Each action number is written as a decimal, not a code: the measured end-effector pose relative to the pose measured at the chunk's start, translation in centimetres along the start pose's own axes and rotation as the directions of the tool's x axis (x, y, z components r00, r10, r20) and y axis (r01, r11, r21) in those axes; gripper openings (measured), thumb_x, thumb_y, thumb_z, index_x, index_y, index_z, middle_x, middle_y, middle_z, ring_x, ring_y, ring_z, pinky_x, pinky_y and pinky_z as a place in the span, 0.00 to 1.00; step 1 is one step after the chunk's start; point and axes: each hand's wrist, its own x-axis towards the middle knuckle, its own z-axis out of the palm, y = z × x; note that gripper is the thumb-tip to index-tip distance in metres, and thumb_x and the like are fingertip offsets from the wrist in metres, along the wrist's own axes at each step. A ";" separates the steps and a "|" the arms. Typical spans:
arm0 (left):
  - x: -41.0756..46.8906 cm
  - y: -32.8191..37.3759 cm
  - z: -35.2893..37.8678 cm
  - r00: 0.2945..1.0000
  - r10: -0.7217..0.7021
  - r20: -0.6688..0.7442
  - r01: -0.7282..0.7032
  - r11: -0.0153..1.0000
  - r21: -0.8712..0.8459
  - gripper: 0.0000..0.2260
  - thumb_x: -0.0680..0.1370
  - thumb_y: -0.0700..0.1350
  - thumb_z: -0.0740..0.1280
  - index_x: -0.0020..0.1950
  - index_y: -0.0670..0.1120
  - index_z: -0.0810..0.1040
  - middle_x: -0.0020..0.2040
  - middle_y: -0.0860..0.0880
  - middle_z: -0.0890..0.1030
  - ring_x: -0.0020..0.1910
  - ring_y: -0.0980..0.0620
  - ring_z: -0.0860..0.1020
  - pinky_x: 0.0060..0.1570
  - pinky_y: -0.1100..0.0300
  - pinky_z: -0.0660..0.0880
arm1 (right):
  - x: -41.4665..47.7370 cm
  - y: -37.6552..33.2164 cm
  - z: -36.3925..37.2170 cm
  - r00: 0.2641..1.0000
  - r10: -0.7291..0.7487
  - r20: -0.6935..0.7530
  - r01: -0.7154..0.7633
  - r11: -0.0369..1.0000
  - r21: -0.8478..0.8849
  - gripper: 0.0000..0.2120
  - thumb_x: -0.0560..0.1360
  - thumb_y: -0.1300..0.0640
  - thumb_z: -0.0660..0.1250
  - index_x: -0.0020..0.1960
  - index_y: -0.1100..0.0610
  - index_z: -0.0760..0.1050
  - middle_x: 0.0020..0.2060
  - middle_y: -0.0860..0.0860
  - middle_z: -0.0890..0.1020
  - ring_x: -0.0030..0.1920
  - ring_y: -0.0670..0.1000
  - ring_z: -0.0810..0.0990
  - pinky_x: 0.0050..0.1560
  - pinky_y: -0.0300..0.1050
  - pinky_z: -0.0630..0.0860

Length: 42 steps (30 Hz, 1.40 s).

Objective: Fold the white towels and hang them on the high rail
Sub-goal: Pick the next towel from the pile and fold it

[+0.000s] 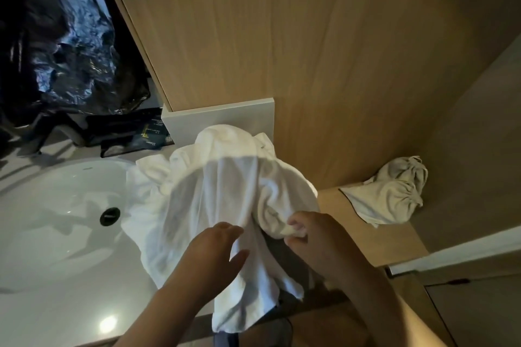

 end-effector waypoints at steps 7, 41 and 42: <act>-0.4 -2.0 -0.3 0.999 -0.035 -0.019 0.035 0.999 -0.004 0.21 0.79 0.58 0.62 0.71 0.55 0.70 0.66 0.58 0.73 0.62 0.59 0.74 0.59 0.69 0.67 | 0.7 -1.4 0.4 1.000 0.006 0.004 -0.006 1.000 0.001 0.16 0.77 0.49 0.67 0.64 0.48 0.75 0.58 0.43 0.81 0.57 0.43 0.78 0.56 0.40 0.76; 0.1 -8.0 -0.1 0.955 -0.297 0.021 0.293 0.922 -0.252 0.06 0.78 0.47 0.66 0.43 0.47 0.76 0.39 0.52 0.79 0.39 0.53 0.77 0.42 0.60 0.76 | 4.6 -5.9 3.5 0.997 0.058 -0.042 -0.049 0.977 0.207 0.18 0.76 0.53 0.69 0.65 0.51 0.70 0.43 0.44 0.79 0.46 0.43 0.78 0.48 0.38 0.74; -0.1 -8.1 -0.1 0.955 -0.295 0.011 0.287 0.918 -0.273 0.06 0.79 0.47 0.65 0.43 0.47 0.75 0.39 0.52 0.78 0.38 0.54 0.77 0.40 0.62 0.75 | 4.6 -6.0 3.3 0.997 0.050 -0.051 -0.039 0.980 0.196 0.17 0.76 0.53 0.68 0.63 0.50 0.71 0.44 0.44 0.78 0.46 0.43 0.78 0.48 0.40 0.75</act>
